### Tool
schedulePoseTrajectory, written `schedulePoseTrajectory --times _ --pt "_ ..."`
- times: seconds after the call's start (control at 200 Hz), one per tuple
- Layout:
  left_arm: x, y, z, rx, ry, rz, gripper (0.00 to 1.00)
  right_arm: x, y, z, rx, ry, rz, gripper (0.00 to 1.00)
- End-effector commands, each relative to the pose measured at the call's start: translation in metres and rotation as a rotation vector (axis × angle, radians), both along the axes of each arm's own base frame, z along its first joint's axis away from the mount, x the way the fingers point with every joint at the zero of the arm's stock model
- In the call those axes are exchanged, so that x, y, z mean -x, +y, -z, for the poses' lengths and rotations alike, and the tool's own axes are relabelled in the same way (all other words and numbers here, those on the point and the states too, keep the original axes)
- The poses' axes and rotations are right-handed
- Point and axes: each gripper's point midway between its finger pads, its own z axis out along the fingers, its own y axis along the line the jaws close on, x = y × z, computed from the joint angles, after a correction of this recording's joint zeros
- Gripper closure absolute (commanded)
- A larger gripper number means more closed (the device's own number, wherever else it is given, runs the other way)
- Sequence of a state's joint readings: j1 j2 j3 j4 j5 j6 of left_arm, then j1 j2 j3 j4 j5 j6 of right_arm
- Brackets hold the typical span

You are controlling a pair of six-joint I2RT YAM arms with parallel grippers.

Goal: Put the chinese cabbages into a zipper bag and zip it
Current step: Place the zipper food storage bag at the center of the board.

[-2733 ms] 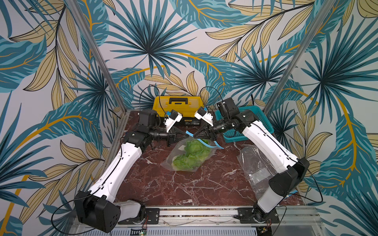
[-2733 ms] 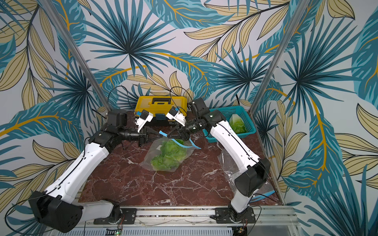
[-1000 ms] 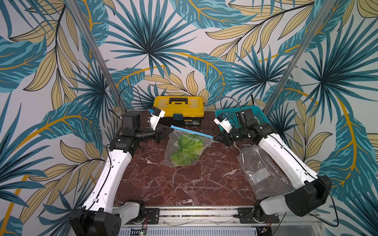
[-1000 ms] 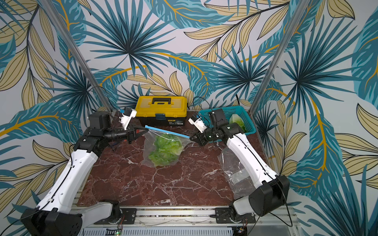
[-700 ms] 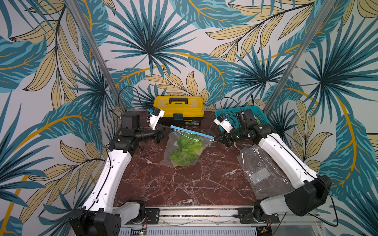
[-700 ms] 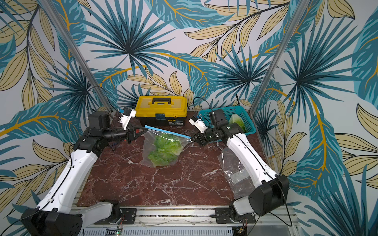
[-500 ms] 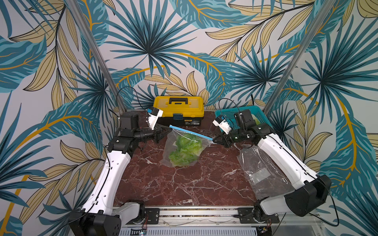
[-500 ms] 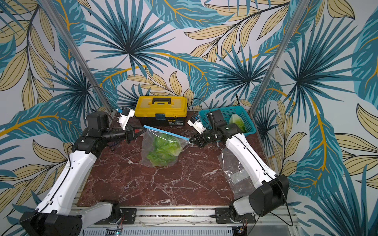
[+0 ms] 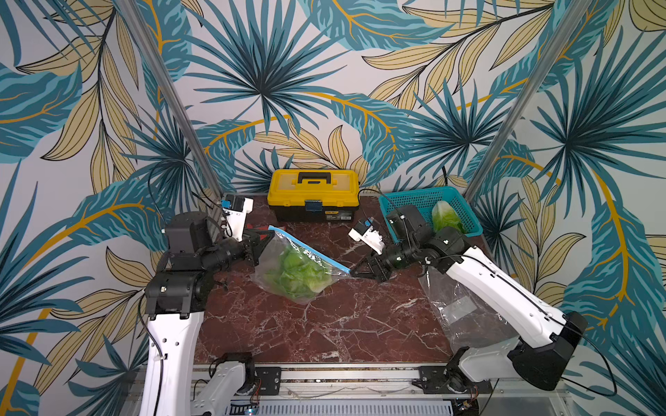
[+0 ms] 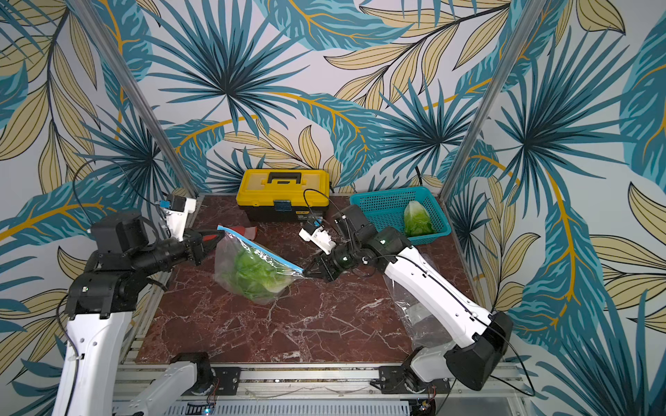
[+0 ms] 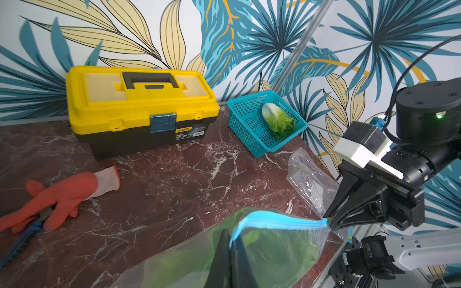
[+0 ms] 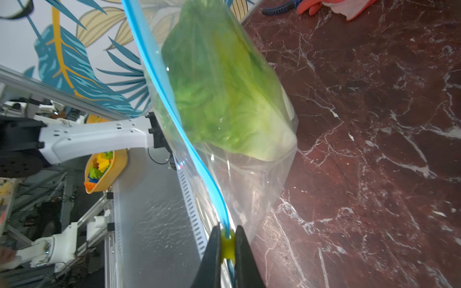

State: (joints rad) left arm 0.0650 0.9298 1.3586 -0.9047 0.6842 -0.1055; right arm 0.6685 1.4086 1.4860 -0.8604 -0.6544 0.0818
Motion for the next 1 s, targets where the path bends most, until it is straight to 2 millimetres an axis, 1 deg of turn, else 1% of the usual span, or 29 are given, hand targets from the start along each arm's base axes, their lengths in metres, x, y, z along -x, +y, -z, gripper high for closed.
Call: schedulePoseTrajectory --times 0.0,0.03,0.07,0.135,0.18,0.26,0.315,0.34,0.405,0.441,0.521,0.561,0.621,0.676,0.726,0.781,0.831,0.886,0.931,0.941,0.961,0.976,0.991 --pt "-0.023 0.017 0.027 -0.004 0.122 -0.086 1.00 -0.013 0.017 0.005 -0.026 0.106 0.047 1.00" --pt "-0.033 0.020 0.038 -0.005 0.166 -0.102 1.00 -0.021 0.020 0.010 -0.011 0.115 0.063 1.00" --pt "-0.047 0.024 0.054 -0.007 0.225 -0.113 1.00 -0.035 0.026 0.020 0.021 0.129 0.093 1.00" --pt "-0.068 0.030 0.082 -0.030 0.310 -0.129 1.00 -0.056 0.034 0.044 0.082 0.159 0.135 1.00" --pt "-0.081 0.035 0.100 -0.046 0.365 -0.142 1.00 -0.073 0.040 0.057 0.119 0.169 0.162 1.00" --pt "-0.099 0.044 0.124 -0.073 0.437 -0.169 1.00 -0.105 0.046 0.077 0.161 0.181 0.241 1.00" --pt "-0.110 0.049 0.137 -0.097 0.465 -0.186 1.00 -0.123 0.053 0.084 0.171 0.173 0.268 1.00" --pt "-0.114 0.052 0.142 -0.108 0.475 -0.193 1.00 -0.130 0.057 0.085 0.169 0.165 0.276 1.00" --pt "-0.124 0.059 0.154 -0.133 0.500 -0.217 0.91 -0.150 0.062 0.094 0.190 0.153 0.315 1.00" --pt "-0.128 0.062 0.160 -0.139 0.512 -0.225 0.83 -0.159 0.066 0.096 0.195 0.141 0.320 0.96" --pt "-0.136 0.064 0.170 -0.140 0.530 -0.228 0.69 -0.177 0.072 0.103 0.192 0.141 0.335 0.94" --pt "-0.138 0.063 0.173 -0.138 0.534 -0.225 0.62 -0.183 0.074 0.105 0.185 0.147 0.339 0.87" --pt "-0.140 0.065 0.175 -0.140 0.540 -0.233 0.55 -0.191 0.074 0.108 0.185 0.154 0.349 0.74" --pt "-0.142 0.069 0.174 -0.156 0.531 -0.250 0.47 -0.198 0.068 0.108 0.186 0.151 0.365 0.63" --pt "-0.142 0.073 0.171 -0.165 0.522 -0.264 0.43 -0.204 0.061 0.104 0.181 0.142 0.383 0.54" --pt "-0.141 0.077 0.166 -0.174 0.509 -0.286 0.40 -0.211 0.048 0.097 0.185 0.121 0.412 0.47" --pt "-0.140 0.081 0.158 -0.186 0.485 -0.307 0.38 -0.216 0.032 0.088 0.200 0.099 0.445 0.44" --pt "-0.138 0.084 0.146 -0.195 0.454 -0.327 0.34 -0.213 0.009 0.074 0.225 0.080 0.482 0.43" --pt "-0.134 0.086 0.136 -0.208 0.424 -0.349 0.27 -0.208 -0.017 0.066 0.264 0.069 0.536 0.43" --pt "-0.133 0.087 0.133 -0.214 0.416 -0.357 0.22 -0.206 -0.024 0.064 0.275 0.064 0.551 0.42" --pt "-0.131 0.087 0.129 -0.222 0.405 -0.368 0.18 -0.202 -0.038 0.064 0.298 0.066 0.582 0.42" --pt "-0.130 0.087 0.126 -0.230 0.396 -0.376 0.08 -0.198 -0.049 0.064 0.317 0.063 0.608 0.42" --pt "-0.128 0.087 0.123 -0.237 0.387 -0.384 0.04 -0.195 -0.062 0.065 0.337 0.063 0.641 0.42"
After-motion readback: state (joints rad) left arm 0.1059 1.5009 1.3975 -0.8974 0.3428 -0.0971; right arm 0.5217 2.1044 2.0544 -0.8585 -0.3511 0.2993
